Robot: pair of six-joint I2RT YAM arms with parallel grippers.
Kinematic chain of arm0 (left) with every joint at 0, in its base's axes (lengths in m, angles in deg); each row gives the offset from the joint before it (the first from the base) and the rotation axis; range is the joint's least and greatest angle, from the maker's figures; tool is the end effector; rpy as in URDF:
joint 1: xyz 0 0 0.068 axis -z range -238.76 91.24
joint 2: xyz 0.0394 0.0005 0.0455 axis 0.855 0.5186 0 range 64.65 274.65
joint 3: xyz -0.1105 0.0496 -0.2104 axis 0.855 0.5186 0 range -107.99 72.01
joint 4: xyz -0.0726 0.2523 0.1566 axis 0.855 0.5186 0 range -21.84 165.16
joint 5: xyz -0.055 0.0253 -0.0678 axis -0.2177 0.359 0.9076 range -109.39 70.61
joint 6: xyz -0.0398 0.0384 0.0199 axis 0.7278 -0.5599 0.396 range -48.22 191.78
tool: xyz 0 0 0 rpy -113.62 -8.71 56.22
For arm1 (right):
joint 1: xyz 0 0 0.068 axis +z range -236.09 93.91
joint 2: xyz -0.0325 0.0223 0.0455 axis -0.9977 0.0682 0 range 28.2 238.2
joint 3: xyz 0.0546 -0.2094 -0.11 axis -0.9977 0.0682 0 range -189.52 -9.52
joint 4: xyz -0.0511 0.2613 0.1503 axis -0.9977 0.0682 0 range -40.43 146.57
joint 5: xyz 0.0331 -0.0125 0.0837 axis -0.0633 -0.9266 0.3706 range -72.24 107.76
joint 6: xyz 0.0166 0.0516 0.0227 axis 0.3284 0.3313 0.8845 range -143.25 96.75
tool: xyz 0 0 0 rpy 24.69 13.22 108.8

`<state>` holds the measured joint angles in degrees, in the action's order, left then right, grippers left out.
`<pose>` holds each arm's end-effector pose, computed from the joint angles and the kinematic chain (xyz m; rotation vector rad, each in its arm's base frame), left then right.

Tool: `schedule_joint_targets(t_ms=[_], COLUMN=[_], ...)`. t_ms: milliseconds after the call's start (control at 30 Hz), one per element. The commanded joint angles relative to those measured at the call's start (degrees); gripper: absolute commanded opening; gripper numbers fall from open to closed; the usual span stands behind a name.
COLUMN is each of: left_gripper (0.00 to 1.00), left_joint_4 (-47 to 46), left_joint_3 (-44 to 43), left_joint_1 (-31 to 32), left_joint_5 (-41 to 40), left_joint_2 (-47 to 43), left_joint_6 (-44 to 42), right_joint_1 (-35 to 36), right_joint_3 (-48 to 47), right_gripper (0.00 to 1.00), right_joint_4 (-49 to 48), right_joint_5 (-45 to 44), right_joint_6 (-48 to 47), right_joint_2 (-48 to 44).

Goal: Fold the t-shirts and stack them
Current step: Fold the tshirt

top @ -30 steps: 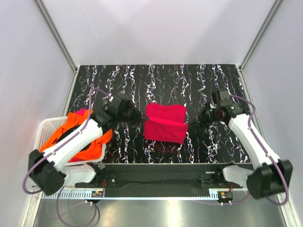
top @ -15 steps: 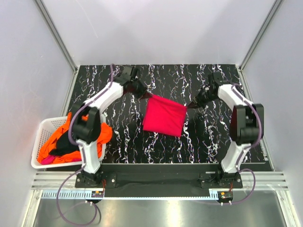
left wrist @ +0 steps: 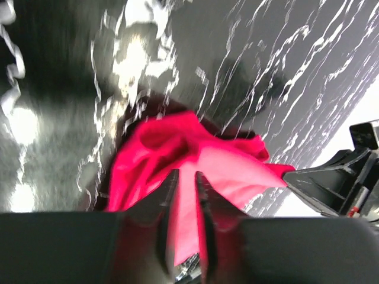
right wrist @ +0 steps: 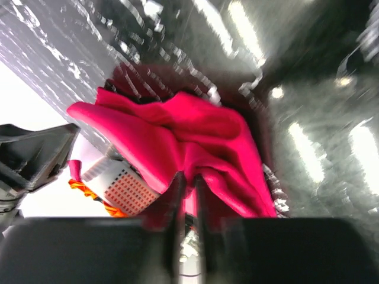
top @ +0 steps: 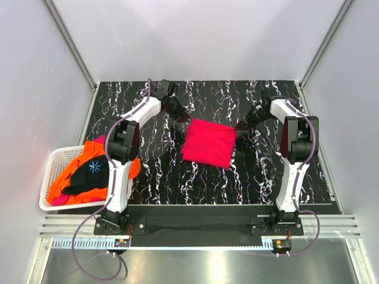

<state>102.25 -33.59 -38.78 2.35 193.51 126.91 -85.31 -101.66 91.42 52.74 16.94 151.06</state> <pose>0.4825 -0.1921 0.1391 -0.6885 2.6899 -0.9168 0.4602 0.0308 0.1077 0.8470 2.7812 1.0129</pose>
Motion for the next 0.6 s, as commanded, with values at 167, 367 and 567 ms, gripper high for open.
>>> schedule_joint_targets(t_ms=[167, 367, 567], left_gripper=[0.39, 0.47, 0.5], left_joint_4=[7.3, 0.2, -0.6], left_joint_3=[-5.2, 5.2, 10.1], left_joint_1=[-0.7, 2.5, 3.9], left_joint_5=[-13.4, -4.9, -2.6], left_joint_2=[-7.1, -14.1, -12.6], left_joint_6=[-15.7, -20.6, -27.7], right_joint_1=[-3.1, -2.3, -1.9], right_joint_3=[-8.1, -3.8, 7.6], right_gripper=[0.5, 0.64, 0.67], right_joint_4=[5.4, 1.3, -6.9], right_joint_5=[-10.4, -5.4, 3.7], right_joint_6=[-15.6, -17.7, -17.0], right_joint_2=[0.0, -6.1, -10.5])
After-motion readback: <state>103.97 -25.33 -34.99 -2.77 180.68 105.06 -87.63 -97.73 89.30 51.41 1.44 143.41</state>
